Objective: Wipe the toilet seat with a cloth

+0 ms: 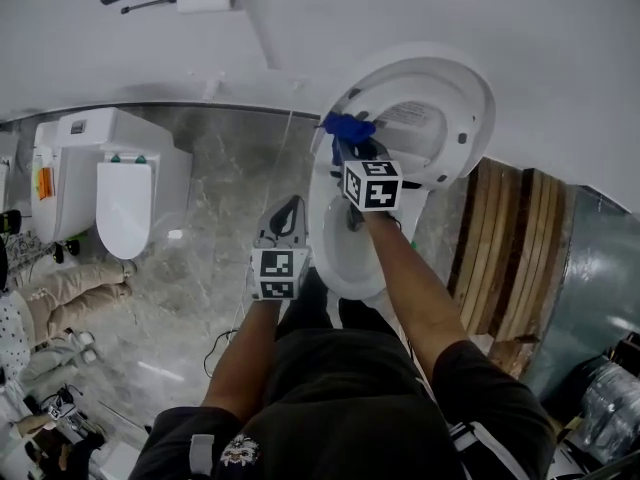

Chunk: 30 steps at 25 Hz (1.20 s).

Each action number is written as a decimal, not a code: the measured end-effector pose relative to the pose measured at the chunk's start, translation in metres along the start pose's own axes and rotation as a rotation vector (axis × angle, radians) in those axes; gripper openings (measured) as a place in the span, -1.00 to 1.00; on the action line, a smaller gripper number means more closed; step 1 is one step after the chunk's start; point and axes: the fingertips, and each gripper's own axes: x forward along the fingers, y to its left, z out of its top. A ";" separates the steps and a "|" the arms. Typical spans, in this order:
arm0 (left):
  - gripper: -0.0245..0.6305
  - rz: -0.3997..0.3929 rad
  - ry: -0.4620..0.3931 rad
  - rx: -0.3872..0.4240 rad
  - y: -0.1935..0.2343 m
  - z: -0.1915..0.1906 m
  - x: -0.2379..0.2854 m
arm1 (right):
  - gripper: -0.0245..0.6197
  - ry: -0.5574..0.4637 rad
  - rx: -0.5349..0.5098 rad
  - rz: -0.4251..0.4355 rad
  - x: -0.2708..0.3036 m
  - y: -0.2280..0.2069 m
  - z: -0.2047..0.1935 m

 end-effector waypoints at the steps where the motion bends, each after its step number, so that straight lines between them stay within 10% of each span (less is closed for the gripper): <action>1: -0.90 -0.002 -0.006 0.007 -0.001 0.004 0.001 | -0.68 -0.009 0.004 0.002 -0.002 0.001 0.003; 30: -0.85 -0.135 -0.085 0.102 -0.049 0.076 0.027 | -0.68 -0.242 0.068 -0.087 -0.101 -0.060 0.106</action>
